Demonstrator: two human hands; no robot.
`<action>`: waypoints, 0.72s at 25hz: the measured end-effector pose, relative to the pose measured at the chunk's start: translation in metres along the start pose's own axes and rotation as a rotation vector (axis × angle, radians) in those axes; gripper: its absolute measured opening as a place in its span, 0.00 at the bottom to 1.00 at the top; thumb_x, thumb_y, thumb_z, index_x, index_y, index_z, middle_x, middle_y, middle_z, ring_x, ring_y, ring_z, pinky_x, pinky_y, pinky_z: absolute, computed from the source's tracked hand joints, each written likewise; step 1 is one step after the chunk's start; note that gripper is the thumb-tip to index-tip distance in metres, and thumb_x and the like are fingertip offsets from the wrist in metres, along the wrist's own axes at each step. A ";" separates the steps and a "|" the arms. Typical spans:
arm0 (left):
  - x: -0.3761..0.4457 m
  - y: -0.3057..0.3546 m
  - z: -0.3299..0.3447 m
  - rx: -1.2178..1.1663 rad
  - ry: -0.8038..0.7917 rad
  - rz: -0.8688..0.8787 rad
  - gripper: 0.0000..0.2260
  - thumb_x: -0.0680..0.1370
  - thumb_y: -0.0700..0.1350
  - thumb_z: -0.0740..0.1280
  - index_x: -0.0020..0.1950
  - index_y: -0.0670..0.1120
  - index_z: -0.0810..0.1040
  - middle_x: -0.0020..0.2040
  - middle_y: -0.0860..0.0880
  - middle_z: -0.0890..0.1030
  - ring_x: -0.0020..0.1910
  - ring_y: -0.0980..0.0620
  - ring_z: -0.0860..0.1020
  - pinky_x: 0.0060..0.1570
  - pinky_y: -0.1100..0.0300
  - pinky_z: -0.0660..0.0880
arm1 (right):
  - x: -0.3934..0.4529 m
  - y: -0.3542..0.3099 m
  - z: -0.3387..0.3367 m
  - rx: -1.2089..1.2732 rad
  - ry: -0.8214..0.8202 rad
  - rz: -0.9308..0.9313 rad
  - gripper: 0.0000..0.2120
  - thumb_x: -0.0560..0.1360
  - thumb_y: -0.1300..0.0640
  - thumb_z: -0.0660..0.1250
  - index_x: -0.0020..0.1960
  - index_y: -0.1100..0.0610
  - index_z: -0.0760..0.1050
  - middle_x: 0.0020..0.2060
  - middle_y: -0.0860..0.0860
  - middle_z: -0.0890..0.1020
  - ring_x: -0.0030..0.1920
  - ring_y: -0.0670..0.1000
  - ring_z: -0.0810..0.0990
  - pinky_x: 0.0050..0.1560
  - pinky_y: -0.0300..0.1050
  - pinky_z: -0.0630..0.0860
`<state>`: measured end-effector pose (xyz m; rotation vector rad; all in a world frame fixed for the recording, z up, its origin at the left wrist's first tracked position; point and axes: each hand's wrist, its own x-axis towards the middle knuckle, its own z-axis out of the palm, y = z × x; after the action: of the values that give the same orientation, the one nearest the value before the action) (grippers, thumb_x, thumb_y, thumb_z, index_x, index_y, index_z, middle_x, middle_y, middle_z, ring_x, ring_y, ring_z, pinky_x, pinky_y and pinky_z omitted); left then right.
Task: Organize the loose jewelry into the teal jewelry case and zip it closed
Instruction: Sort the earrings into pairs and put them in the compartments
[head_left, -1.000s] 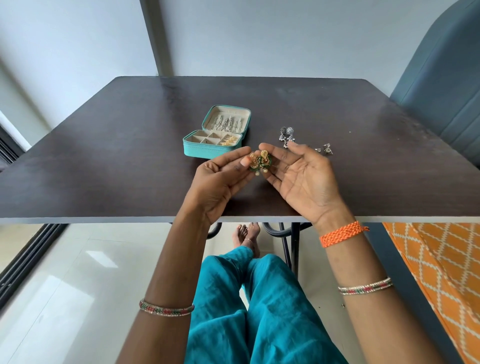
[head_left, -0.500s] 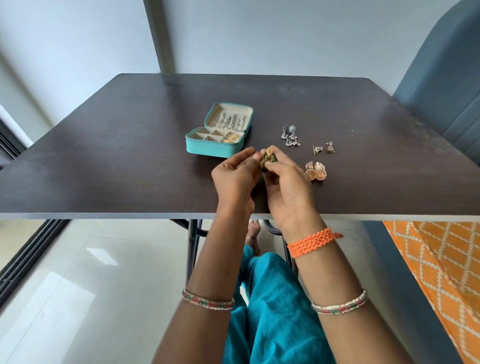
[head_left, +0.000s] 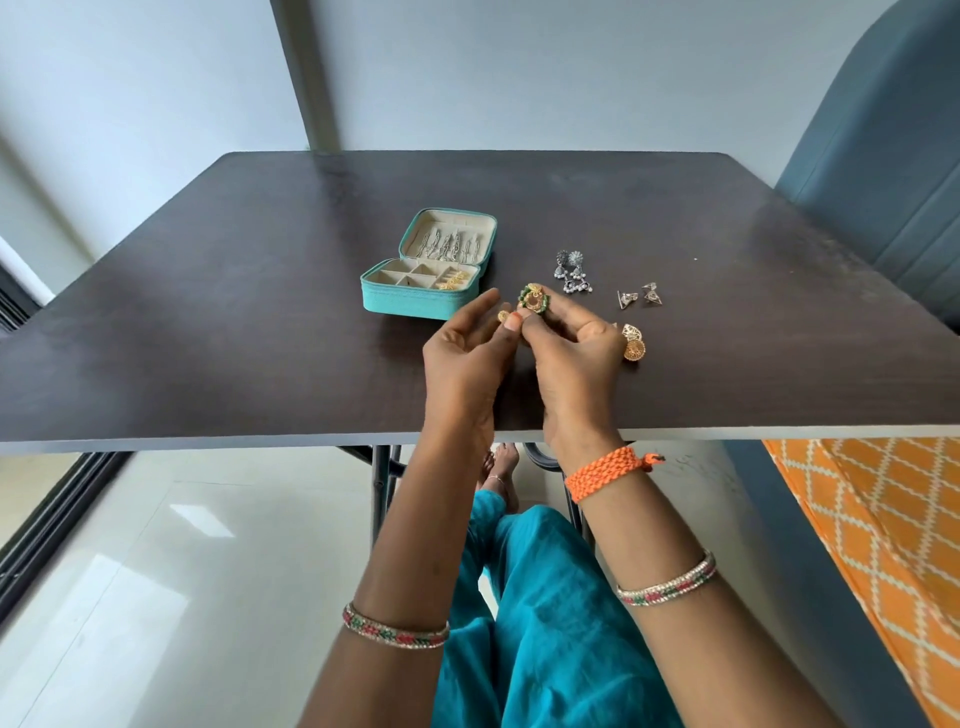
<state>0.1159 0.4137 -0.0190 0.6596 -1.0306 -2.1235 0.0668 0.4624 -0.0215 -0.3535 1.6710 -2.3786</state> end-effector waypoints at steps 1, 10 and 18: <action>0.001 -0.001 0.000 0.042 0.015 0.028 0.17 0.75 0.31 0.66 0.63 0.39 0.75 0.47 0.44 0.82 0.46 0.52 0.80 0.58 0.54 0.76 | 0.000 -0.001 0.000 -0.001 -0.007 0.007 0.14 0.71 0.71 0.68 0.56 0.66 0.79 0.44 0.55 0.84 0.44 0.45 0.82 0.51 0.42 0.80; 0.023 0.003 -0.013 0.295 -0.041 0.285 0.13 0.73 0.31 0.69 0.55 0.43 0.79 0.46 0.43 0.83 0.47 0.49 0.82 0.52 0.55 0.79 | 0.026 -0.013 -0.014 0.021 -0.282 0.199 0.12 0.74 0.71 0.64 0.53 0.60 0.80 0.38 0.51 0.82 0.44 0.50 0.81 0.46 0.40 0.80; 0.040 0.005 -0.018 0.416 -0.128 0.322 0.12 0.74 0.31 0.67 0.55 0.43 0.79 0.48 0.44 0.83 0.47 0.52 0.82 0.50 0.59 0.79 | 0.037 0.002 -0.009 -0.066 -0.198 -0.018 0.10 0.73 0.68 0.68 0.51 0.57 0.77 0.39 0.55 0.83 0.39 0.47 0.82 0.44 0.43 0.79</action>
<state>0.1044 0.3725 -0.0308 0.5084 -1.5597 -1.7028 0.0293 0.4585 -0.0237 -0.5964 1.6640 -2.2215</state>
